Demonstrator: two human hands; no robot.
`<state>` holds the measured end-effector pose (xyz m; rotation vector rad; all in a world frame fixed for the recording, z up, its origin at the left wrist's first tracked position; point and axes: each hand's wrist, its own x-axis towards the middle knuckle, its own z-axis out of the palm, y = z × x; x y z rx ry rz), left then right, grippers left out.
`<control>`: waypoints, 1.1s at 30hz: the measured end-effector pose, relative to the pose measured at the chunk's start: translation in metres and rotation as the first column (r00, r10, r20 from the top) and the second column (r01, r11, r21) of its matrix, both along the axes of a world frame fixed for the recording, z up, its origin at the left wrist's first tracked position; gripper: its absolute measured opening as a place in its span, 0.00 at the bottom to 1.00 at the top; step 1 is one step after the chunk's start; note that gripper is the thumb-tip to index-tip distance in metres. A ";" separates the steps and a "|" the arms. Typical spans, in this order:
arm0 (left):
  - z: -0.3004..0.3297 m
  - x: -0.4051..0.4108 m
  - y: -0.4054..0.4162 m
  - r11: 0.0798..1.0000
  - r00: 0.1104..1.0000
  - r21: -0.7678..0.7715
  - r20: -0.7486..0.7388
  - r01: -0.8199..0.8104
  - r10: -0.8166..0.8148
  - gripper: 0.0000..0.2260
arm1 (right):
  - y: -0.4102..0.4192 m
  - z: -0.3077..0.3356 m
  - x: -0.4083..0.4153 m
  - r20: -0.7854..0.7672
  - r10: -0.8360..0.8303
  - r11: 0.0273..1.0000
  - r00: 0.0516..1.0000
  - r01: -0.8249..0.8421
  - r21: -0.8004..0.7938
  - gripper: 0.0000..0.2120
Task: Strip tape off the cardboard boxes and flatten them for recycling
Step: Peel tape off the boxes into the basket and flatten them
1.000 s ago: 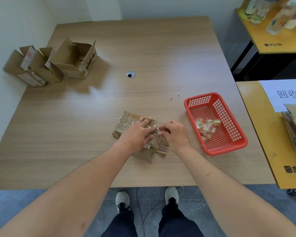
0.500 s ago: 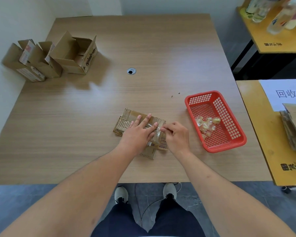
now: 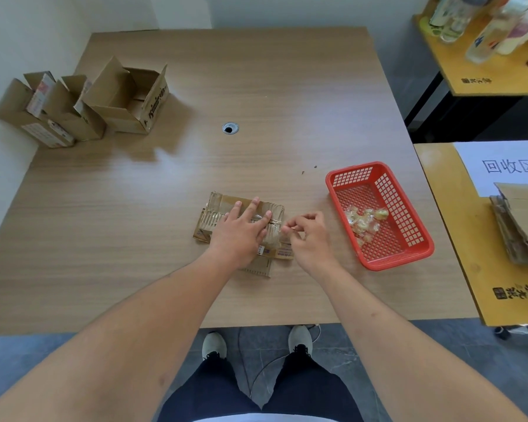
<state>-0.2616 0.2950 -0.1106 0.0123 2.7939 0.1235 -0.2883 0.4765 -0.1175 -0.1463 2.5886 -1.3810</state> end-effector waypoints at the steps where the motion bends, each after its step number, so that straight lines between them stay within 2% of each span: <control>1: 0.002 0.001 0.000 1.000 1.000 0.002 0.003 0.006 -0.006 0.23 | -0.002 -0.001 -0.001 0.026 -0.012 1.000 1.000 0.012 0.007 0.06; 4: 0.006 0.002 -0.002 1.000 1.000 0.006 0.019 0.022 -0.022 0.23 | -0.007 -0.001 -0.005 0.045 -0.038 0.999 0.998 0.038 0.017 0.06; 6: 0.007 0.002 -0.003 1.000 0.999 0.011 0.030 0.023 -0.023 0.23 | -0.011 0.002 -0.006 0.089 -0.075 0.996 0.993 0.079 -0.044 0.06; 8: 0.007 0.002 -0.003 1.000 0.999 0.012 0.034 0.018 -0.019 0.23 | -0.013 0.004 -0.007 0.145 -0.106 0.986 0.984 0.124 -0.115 0.16; 9: 0.007 0.002 -0.002 1.000 0.999 0.017 0.036 0.012 -0.013 0.23 | -0.014 0.004 -0.008 0.155 -0.114 0.984 0.981 0.133 -0.120 0.17; 12: 0.007 0.003 -0.001 1.000 0.999 0.028 0.044 0.000 -0.001 0.23 | -0.012 0.003 -0.011 0.087 -0.120 0.993 0.989 0.120 0.008 0.09; 15: 0.008 0.002 -0.001 0.999 0.999 0.033 0.045 -0.004 0.003 0.23 | -0.007 -0.002 -0.012 -0.008 -0.075 0.987 0.997 0.076 0.142 0.09; 18: 0.006 0.002 0.000 0.999 0.998 0.031 0.054 -0.008 0.007 0.23 | -0.006 -0.008 -0.007 -0.093 0.079 0.971 0.992 -0.056 0.231 0.10; 20: 0.005 0.002 0.001 0.999 0.998 0.030 0.057 -0.013 0.012 0.23 | -0.008 -0.009 0.000 -0.125 0.133 0.968 0.983 -0.101 0.229 0.12; 25: 0.011 0.001 0.001 0.998 0.996 0.066 0.093 -0.020 0.014 0.24 | -0.014 -0.006 0.003 -0.063 0.082 0.976 0.995 -0.067 0.206 0.12; 27: 0.013 0.001 0.000 0.997 0.994 0.074 0.110 -0.023 0.015 0.25 | -0.017 -0.003 0.004 -0.098 0.119 0.969 0.988 -0.094 0.228 0.11; 32: 0.013 -0.003 -0.002 0.996 0.990 0.087 0.138 -0.022 0.010 0.26 | -0.012 -0.001 0.012 -0.232 0.206 0.956 0.951 -0.145 0.256 0.01; 33: 0.014 -0.004 -0.002 0.996 0.990 0.087 0.137 -0.020 0.008 0.25 | -0.011 -0.001 0.012 -0.239 0.193 0.963 0.952 -0.137 0.232 0.04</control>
